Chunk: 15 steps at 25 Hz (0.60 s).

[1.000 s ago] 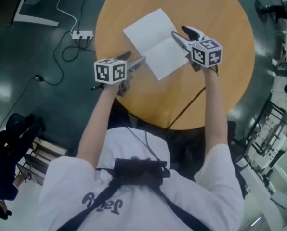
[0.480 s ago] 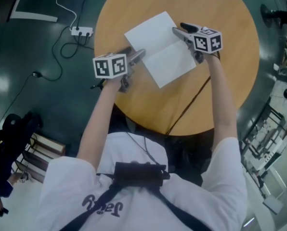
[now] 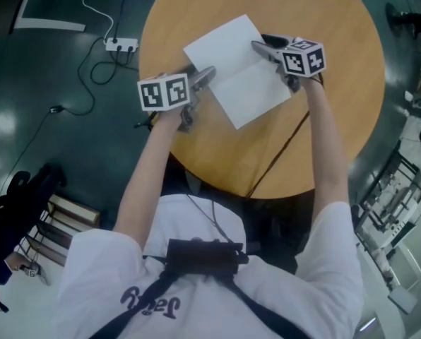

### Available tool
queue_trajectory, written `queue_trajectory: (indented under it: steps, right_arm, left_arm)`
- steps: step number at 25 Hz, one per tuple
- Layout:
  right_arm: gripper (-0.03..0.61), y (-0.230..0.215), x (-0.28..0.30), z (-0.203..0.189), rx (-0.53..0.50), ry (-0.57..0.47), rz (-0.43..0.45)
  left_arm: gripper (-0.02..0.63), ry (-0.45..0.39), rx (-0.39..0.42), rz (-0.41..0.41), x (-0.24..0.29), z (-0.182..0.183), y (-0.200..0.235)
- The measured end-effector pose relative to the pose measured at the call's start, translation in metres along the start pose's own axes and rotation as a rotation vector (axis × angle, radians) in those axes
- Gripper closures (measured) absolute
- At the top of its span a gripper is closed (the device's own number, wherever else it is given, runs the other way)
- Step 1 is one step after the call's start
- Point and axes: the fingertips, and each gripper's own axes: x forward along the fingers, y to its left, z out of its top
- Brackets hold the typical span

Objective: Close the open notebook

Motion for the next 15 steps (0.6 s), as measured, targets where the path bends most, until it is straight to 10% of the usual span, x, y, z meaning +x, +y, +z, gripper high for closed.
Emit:
queue_trajectory:
  steps: [8, 15]
  right_arm:
    - [0.434, 0.005, -0.017, 0.012, -0.020, -0.056, 0.014]
    - [0.434, 0.010, -0.053, -0.003, -0.075, -0.107, -0.054]
  left_arm:
    - [0.296, -0.019, 0.188, -0.022, -0.009, -0.001, -0.006]
    - [0.296, -0.060, 0.563, -0.131, -0.027, -0.017, -0.063]
